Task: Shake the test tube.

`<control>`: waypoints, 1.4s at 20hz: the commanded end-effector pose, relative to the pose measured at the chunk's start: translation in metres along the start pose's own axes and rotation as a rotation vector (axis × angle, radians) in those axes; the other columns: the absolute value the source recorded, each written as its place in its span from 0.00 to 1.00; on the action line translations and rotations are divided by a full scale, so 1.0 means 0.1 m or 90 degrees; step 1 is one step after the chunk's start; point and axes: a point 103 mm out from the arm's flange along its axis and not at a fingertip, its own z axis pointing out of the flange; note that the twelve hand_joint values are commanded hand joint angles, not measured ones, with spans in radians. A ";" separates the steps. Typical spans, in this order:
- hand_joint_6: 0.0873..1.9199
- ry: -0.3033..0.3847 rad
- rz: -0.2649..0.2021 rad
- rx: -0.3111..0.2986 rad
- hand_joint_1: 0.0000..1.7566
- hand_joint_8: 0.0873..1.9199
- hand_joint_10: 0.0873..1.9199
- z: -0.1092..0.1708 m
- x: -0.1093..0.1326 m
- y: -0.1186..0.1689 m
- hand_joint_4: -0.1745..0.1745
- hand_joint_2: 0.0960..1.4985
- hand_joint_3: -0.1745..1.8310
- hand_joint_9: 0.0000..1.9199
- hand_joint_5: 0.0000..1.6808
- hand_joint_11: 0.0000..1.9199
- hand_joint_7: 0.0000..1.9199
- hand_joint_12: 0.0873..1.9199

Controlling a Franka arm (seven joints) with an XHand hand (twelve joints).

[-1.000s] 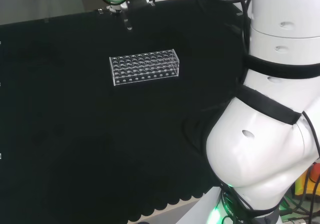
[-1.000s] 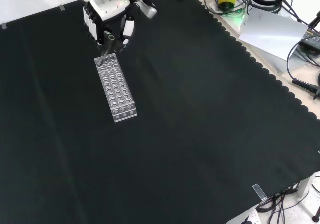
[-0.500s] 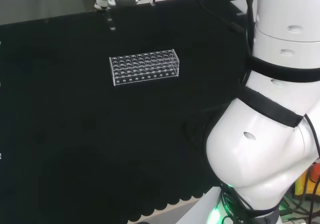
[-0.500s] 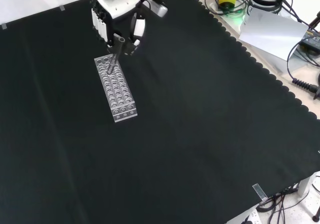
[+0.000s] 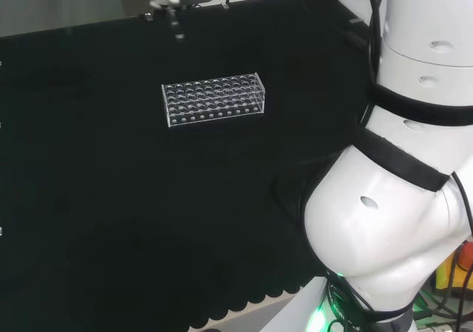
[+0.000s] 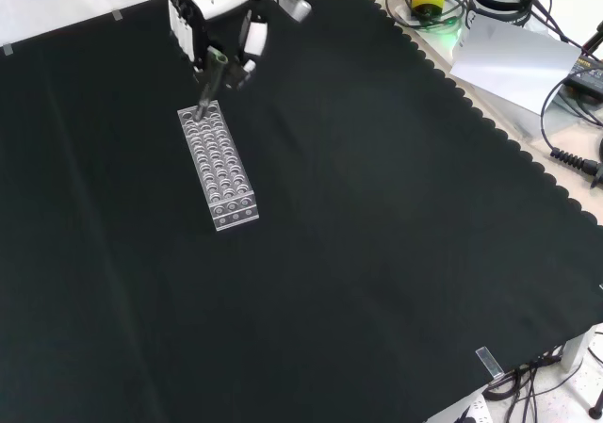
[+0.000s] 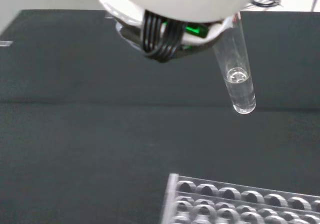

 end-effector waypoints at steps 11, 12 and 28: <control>0.05 -0.059 0.290 -0.020 0.75 0.35 0.24 -0.10 -2.08 -0.42 0.00 0.47 0.31 0.84 0.79 0.66 0.71 0.43; 0.05 -0.058 0.293 -0.022 0.75 0.35 0.24 -0.12 -2.10 -0.43 0.00 0.47 0.31 0.84 0.79 0.66 0.71 0.43; 0.04 0.088 0.100 -0.008 0.75 0.35 0.25 -0.01 -0.42 -0.12 0.00 0.47 0.31 0.84 0.80 0.66 0.71 0.43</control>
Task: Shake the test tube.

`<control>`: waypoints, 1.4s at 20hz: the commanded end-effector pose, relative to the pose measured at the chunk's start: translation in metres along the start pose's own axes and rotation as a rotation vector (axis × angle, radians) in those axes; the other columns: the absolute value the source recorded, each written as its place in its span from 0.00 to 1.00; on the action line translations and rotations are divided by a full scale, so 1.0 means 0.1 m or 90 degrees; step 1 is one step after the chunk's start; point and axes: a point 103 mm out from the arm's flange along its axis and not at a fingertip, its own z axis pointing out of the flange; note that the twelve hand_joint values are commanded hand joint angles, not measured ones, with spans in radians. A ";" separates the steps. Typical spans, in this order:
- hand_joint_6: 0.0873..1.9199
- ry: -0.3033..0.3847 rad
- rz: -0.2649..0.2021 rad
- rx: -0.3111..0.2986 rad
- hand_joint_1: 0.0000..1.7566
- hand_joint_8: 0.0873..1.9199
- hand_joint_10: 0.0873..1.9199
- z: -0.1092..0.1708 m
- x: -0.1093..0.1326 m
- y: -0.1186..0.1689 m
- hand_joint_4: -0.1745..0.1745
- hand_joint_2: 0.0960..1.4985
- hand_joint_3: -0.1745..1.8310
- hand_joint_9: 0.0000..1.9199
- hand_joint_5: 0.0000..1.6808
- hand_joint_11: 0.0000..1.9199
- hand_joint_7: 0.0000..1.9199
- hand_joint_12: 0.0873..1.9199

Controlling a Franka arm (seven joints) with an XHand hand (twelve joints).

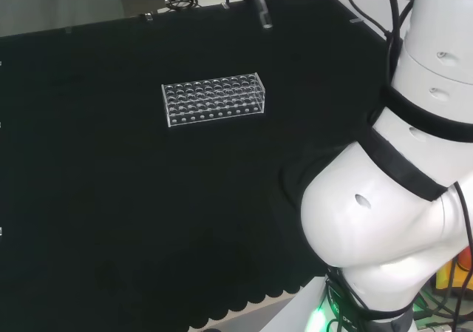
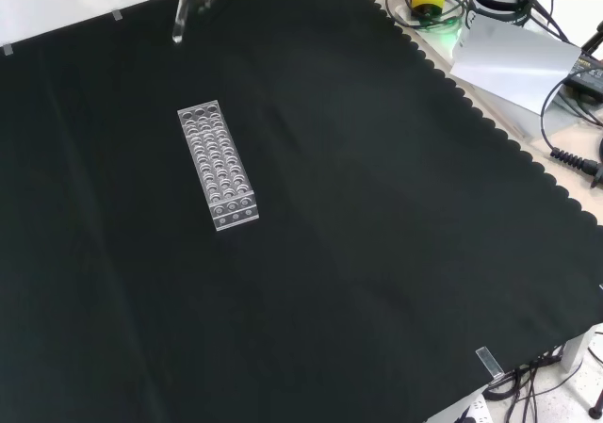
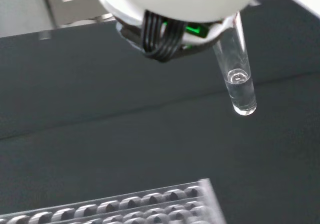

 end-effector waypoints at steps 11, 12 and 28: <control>0.04 0.075 -0.169 0.020 0.75 0.35 0.25 -0.01 1.39 -0.27 0.00 0.47 0.31 0.84 0.80 0.66 0.71 0.43; 0.04 0.067 -0.162 0.020 0.75 0.35 0.25 0.01 1.32 -0.25 0.00 0.47 0.31 0.84 0.80 0.66 0.71 0.43; 0.03 -0.085 0.053 -0.007 0.75 0.35 0.25 0.01 -0.44 0.10 0.00 0.47 0.31 0.83 0.80 0.66 0.71 0.43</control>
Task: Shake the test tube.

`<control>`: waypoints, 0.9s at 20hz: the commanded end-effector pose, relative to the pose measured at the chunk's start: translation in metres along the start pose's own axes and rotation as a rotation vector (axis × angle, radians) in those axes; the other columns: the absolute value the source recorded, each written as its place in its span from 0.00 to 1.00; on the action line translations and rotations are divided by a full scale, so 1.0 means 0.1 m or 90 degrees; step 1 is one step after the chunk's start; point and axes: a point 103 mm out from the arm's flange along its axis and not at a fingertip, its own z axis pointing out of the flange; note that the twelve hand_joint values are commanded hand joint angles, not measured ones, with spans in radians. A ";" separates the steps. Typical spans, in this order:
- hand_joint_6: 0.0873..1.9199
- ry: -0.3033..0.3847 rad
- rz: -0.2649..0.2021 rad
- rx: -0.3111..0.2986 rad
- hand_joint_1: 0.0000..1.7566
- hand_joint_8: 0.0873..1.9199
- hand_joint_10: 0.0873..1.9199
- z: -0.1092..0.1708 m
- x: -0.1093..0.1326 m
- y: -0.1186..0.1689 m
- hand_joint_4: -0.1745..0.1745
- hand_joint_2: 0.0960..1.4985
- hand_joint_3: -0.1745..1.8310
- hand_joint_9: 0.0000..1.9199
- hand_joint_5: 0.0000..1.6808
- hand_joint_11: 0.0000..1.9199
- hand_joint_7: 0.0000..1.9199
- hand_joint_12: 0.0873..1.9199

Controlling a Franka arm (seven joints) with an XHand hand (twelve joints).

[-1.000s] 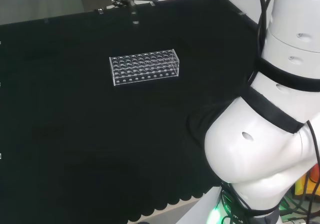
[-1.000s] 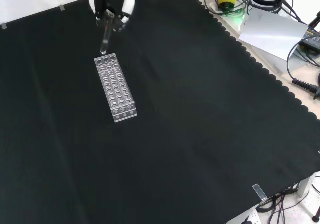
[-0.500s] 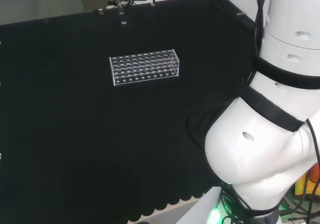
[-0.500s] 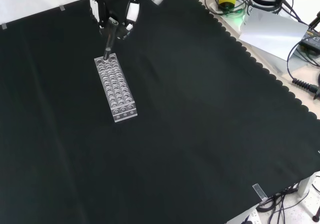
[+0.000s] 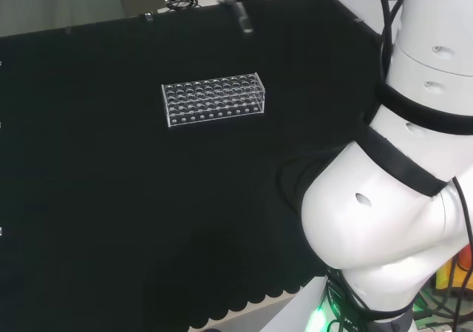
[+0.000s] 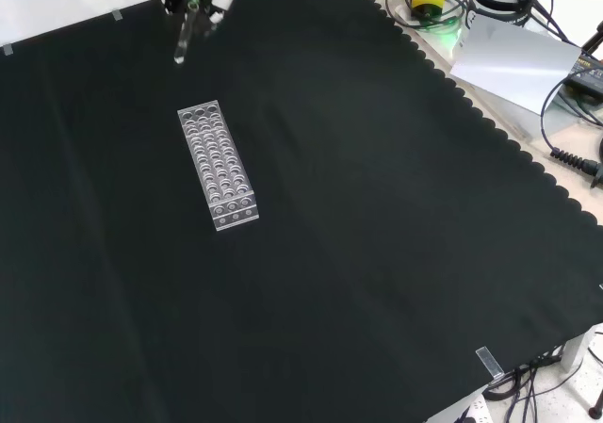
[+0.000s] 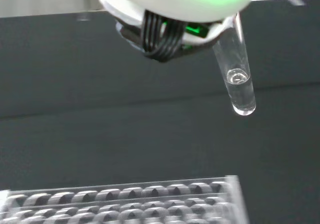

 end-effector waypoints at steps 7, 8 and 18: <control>0.03 0.013 0.056 -0.006 0.75 0.35 0.25 -0.05 -0.37 0.00 0.00 0.47 0.31 0.83 0.80 0.66 0.71 0.43; 0.03 0.025 0.048 -0.003 0.75 0.35 0.25 -0.04 -0.27 0.00 0.00 0.47 0.31 0.83 0.80 0.66 0.71 0.43; 0.02 0.170 -0.057 0.030 0.75 0.35 0.26 -0.08 1.05 -0.17 0.00 0.47 0.31 0.83 0.81 0.66 0.71 0.43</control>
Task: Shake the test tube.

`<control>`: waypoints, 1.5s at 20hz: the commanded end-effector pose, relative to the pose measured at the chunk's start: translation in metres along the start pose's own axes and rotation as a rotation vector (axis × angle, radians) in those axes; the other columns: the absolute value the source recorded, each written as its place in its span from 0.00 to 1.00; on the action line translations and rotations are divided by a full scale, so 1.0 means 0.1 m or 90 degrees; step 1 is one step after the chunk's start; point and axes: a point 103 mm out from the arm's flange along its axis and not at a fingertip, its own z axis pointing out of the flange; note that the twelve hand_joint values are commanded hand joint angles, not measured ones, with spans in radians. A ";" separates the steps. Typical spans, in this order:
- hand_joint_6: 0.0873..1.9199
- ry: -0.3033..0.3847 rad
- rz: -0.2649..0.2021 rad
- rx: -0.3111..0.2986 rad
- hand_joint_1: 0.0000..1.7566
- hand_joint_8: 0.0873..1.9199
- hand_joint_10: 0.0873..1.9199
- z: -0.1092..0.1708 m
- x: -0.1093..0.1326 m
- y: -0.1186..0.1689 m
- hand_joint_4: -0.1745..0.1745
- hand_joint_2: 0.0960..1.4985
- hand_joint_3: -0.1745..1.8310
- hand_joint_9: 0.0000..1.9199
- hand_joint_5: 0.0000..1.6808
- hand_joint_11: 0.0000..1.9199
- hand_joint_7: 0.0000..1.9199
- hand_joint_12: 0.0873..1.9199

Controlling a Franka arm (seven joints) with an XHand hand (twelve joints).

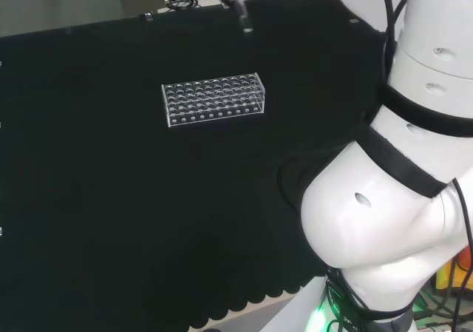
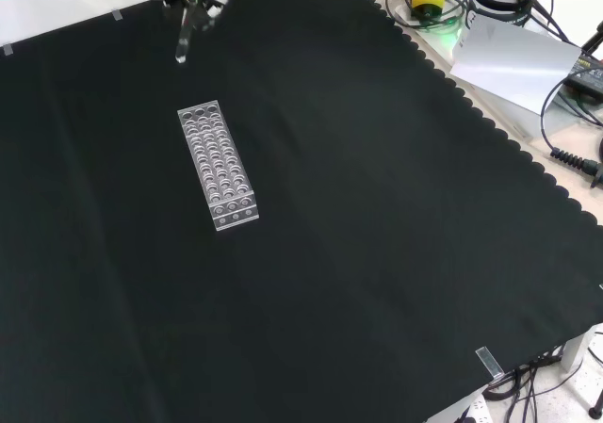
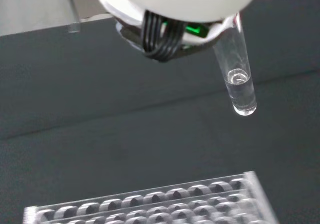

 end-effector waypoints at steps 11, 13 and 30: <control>0.02 0.119 -0.140 0.018 0.75 0.35 0.26 -0.07 1.46 -0.26 0.00 0.47 0.31 0.83 0.81 0.66 0.71 0.43; 0.02 0.108 -0.131 0.016 0.75 0.35 0.26 -0.06 1.37 -0.23 0.00 0.47 0.31 0.83 0.81 0.66 0.71 0.43; 0.02 -0.071 0.058 -0.008 0.75 0.35 0.26 -0.05 -0.52 0.10 0.00 0.47 0.31 0.83 0.81 0.66 0.71 0.43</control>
